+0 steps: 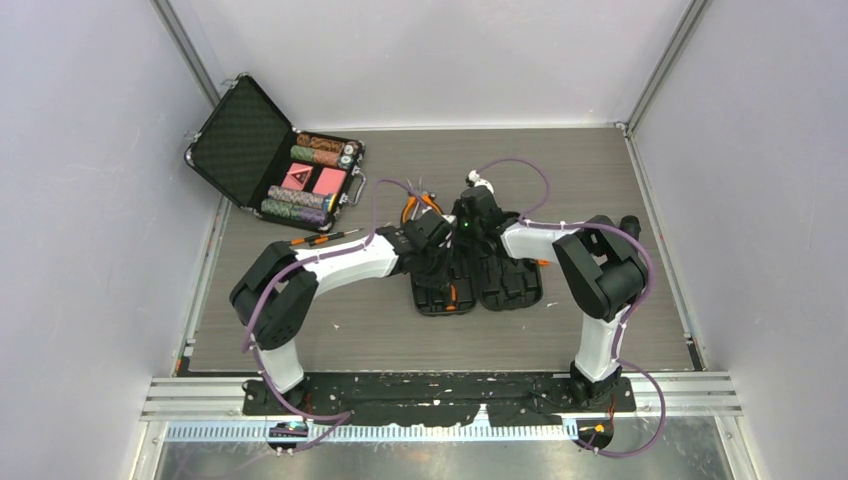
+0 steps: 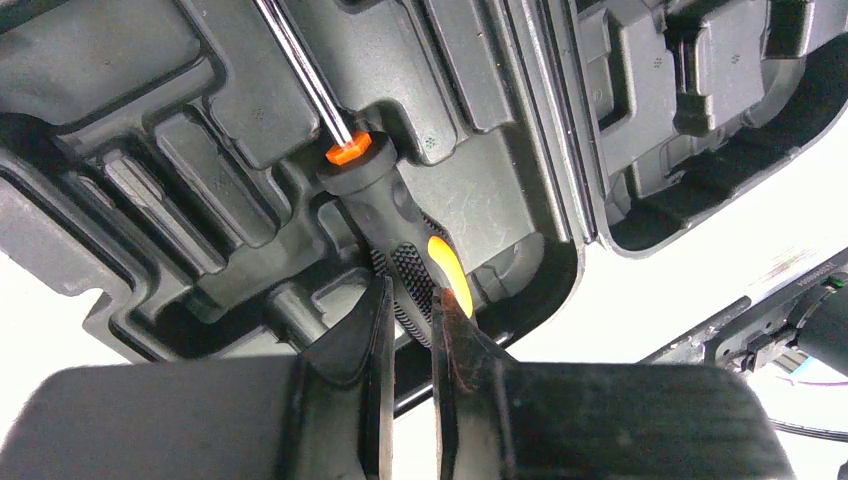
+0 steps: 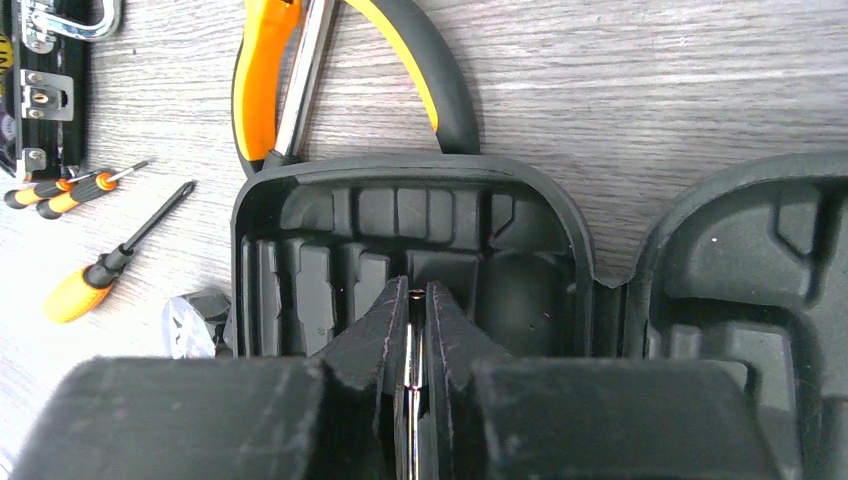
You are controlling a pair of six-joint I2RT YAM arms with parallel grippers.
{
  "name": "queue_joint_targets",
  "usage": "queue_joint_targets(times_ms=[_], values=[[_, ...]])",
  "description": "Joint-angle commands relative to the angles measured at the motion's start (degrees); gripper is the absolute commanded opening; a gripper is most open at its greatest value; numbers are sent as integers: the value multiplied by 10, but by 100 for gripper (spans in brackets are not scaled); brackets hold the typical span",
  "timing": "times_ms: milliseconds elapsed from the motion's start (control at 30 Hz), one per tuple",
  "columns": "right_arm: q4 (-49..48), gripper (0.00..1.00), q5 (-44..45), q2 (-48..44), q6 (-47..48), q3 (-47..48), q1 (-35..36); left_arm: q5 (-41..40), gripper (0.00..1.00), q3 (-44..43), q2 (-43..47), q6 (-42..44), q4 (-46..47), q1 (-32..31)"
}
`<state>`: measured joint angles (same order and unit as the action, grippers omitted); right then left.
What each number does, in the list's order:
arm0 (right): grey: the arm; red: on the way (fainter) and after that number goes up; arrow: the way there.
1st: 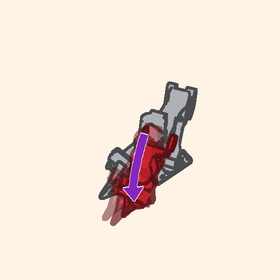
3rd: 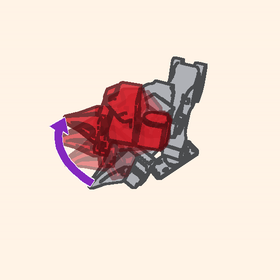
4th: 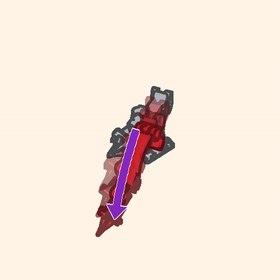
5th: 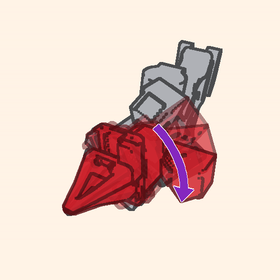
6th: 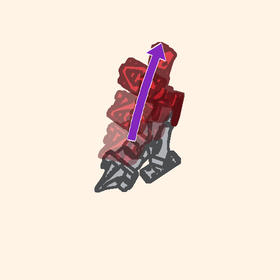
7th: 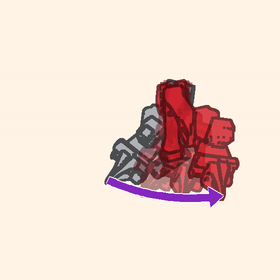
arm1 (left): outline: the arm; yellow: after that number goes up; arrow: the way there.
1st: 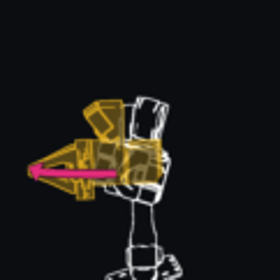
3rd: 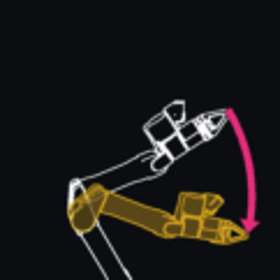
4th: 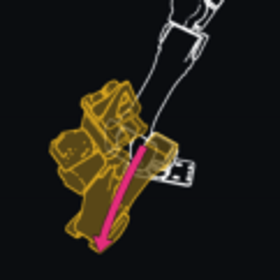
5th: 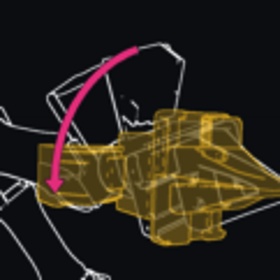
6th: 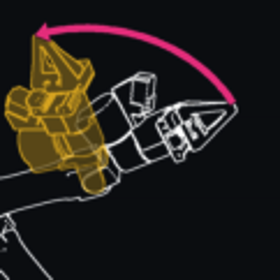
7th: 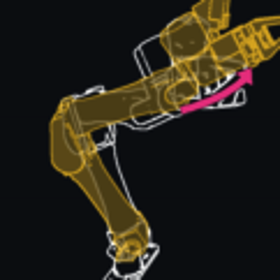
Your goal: Pack the tool kit
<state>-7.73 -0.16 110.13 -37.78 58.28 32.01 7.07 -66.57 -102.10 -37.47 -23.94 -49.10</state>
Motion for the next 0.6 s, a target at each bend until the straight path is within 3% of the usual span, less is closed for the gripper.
queue_joint_targets(times_ms=[0,367,567], values=[[219,5,72,133,36,-116,-1,42,0,39,-37,2,-55,-13],[170,5,-41,7,21,-227,-5,59,0,115,35,21,-71,-15],[191,5,-68,-93,25,-242,-5,56,0,140,87,25,-76,-15]])
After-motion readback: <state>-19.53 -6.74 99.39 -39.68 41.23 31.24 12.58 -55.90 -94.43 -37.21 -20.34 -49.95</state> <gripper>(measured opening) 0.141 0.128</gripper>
